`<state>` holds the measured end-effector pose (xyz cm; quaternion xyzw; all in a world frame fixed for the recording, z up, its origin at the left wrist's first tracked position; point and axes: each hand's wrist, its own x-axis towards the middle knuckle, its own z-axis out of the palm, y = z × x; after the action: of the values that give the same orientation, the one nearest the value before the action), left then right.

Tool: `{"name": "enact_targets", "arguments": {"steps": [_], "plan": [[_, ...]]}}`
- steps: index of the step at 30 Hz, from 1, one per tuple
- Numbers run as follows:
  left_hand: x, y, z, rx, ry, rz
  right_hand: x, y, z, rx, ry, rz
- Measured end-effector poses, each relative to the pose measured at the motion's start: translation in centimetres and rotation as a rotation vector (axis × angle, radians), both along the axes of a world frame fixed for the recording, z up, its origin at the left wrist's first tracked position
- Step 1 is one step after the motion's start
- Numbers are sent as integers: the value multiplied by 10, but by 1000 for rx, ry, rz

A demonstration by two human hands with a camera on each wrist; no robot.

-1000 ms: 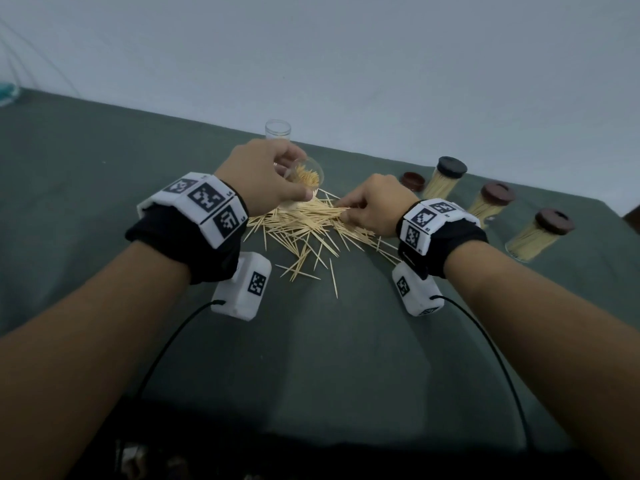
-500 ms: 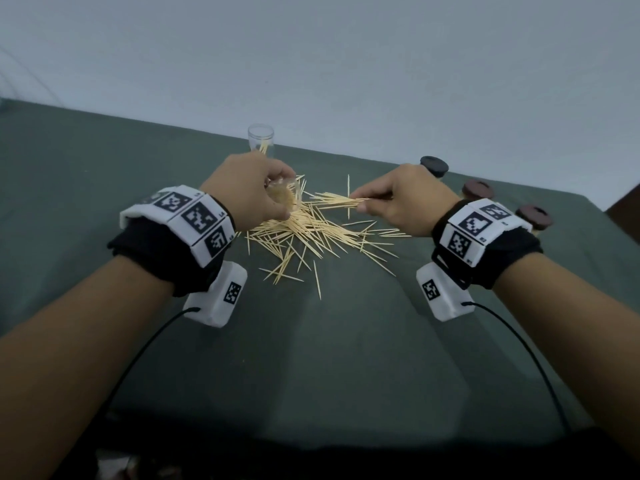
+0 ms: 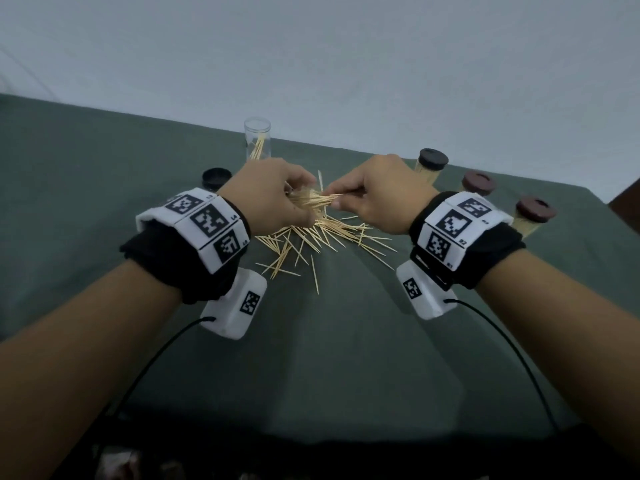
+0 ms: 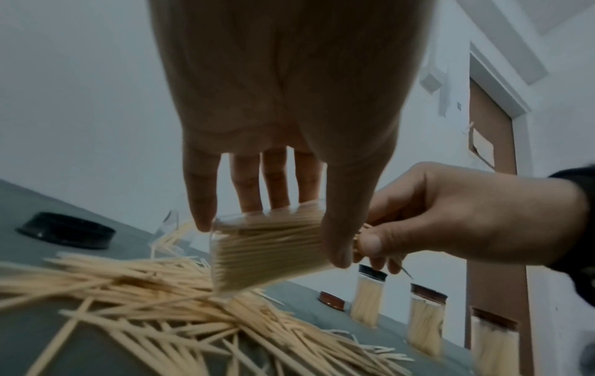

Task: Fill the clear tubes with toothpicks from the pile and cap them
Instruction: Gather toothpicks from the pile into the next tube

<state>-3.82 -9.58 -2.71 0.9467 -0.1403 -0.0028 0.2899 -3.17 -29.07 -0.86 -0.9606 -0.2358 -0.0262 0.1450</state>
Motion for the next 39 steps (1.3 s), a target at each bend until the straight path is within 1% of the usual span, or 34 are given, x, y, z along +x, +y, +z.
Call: {"name": "enact_targets", "arguments": {"steps": [2, 5, 7, 13, 24, 28, 31, 39], "plan": [[0, -1, -2, -21, 16, 4, 0, 3, -4, 3, -24, 16], [-1, -1, -2, -74, 50, 6, -2, 6, -11, 16, -46, -7], [-2, 0, -2, -94, 49, 9, -3, 9, -14, 58, -46, -14], [-4, -1, 0, -127, 55, 24, -3, 6, -15, 183, 25, -111], [1, 4, -2, -185, 67, 71, -2, 8, -21, 288, -9, -117], [1, 4, -2, -198, 68, 83, -2, 8, -24, 344, 21, -117], [1, 5, -3, -207, 73, 84, -2, 8, -24, 330, 16, -120], [3, 8, -4, -194, 71, 95, -4, 6, -19, 203, 2, -89]]}}
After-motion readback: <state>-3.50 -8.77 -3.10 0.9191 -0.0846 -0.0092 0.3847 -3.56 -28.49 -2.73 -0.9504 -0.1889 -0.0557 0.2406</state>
